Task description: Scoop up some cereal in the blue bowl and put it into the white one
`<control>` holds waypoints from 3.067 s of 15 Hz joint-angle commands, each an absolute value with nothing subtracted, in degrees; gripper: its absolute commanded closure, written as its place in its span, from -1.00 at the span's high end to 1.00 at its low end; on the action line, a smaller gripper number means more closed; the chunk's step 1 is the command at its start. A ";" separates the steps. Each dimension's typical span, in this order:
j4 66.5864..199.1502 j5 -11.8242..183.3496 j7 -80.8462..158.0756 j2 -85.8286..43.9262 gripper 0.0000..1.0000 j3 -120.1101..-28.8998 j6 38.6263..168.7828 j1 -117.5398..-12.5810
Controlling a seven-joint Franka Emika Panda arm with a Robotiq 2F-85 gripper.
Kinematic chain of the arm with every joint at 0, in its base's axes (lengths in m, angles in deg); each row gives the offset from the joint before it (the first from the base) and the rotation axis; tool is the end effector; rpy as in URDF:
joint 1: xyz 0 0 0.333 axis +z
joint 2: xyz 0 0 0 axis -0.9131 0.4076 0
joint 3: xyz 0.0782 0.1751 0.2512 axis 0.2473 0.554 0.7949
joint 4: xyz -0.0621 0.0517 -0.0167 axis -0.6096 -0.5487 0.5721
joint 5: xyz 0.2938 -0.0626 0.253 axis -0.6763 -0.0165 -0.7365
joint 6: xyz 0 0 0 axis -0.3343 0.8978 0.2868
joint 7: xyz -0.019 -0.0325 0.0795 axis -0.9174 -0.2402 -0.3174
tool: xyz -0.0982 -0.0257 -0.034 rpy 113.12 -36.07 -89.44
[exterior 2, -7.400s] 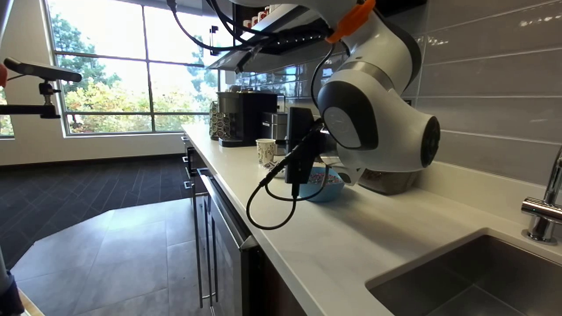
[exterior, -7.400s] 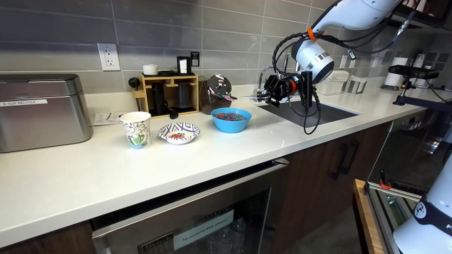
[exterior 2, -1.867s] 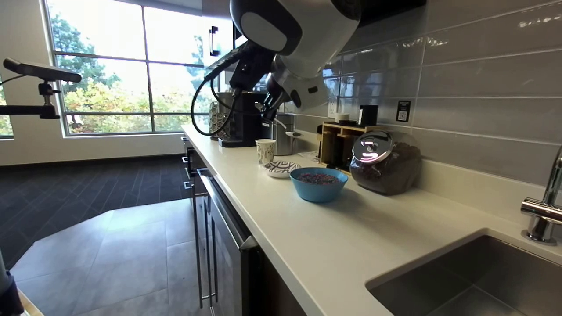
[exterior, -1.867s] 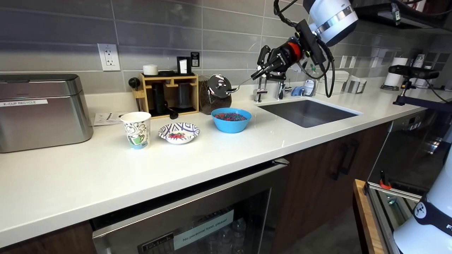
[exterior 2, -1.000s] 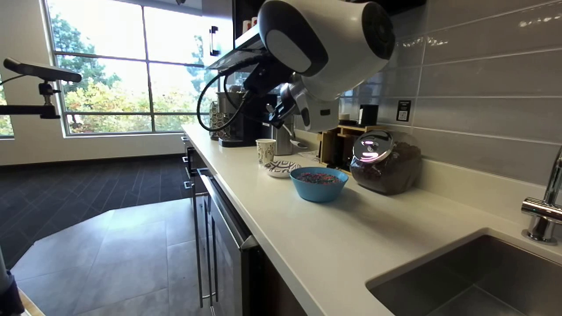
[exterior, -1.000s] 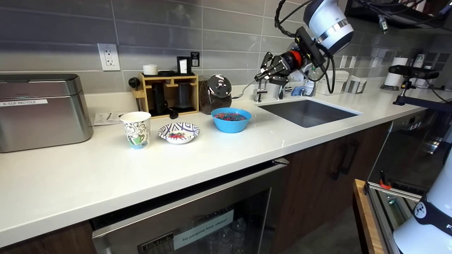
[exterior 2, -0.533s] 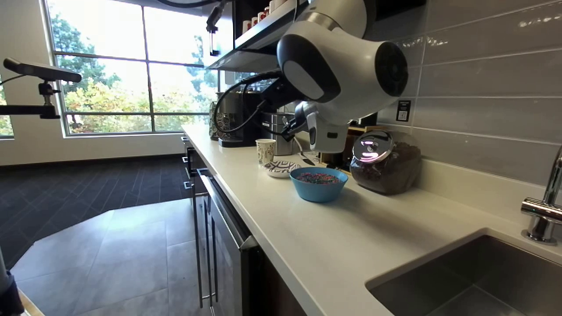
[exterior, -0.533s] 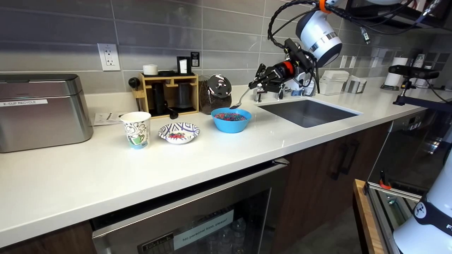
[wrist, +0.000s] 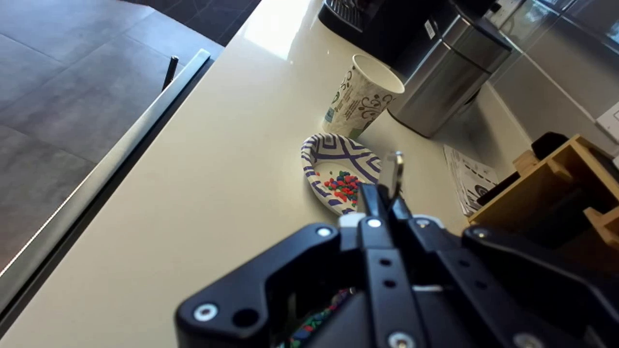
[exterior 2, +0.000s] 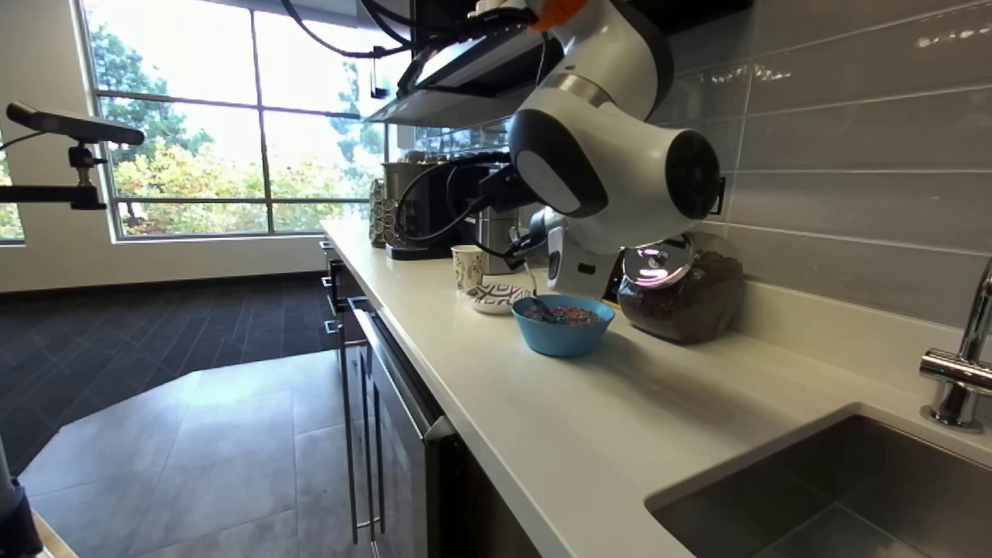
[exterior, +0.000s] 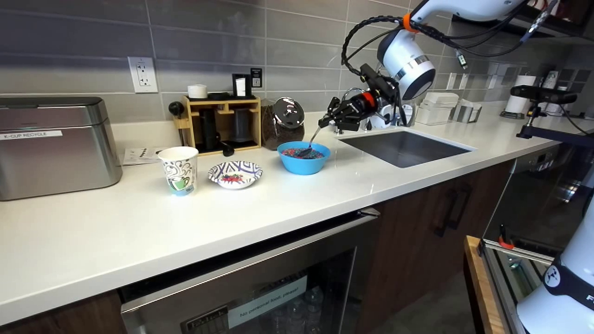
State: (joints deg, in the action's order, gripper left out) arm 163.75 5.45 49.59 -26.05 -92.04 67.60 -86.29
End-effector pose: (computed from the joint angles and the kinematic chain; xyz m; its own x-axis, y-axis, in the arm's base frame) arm 0.4593 -0.2849 0.3294 0.2246 -0.5405 -0.8108 -0.7736 0.4070 -0.4857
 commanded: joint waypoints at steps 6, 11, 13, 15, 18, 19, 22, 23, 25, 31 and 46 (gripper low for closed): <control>160.06 1.02 49.99 -19.10 -0.98 -91.01 68.05 -86.71; 159.14 0.21 48.18 -17.58 -0.98 -90.77 67.74 -86.69; 159.13 0.79 46.75 -17.32 -0.98 -90.69 67.70 -86.61; 159.25 1.01 45.70 -16.97 -0.98 -90.70 67.70 -86.66; 159.39 1.10 44.18 -16.86 -0.98 -90.71 67.83 -86.63; 159.38 1.17 43.41 -16.82 -0.98 -90.69 67.95 -86.59; 159.23 1.34 41.31 -16.12 -0.98 -90.61 67.92 -86.59; 159.31 1.45 40.58 -16.07 -0.98 -90.59 68.21 -86.49; 159.51 1.88 39.16 -15.93 -0.98 -90.54 68.09 -86.42; 159.83 2.17 36.33 -15.58 -0.98 -90.56 67.93 -86.48; 161.02 4.22 34.45 -17.02 0.15 -90.51 67.28 -86.29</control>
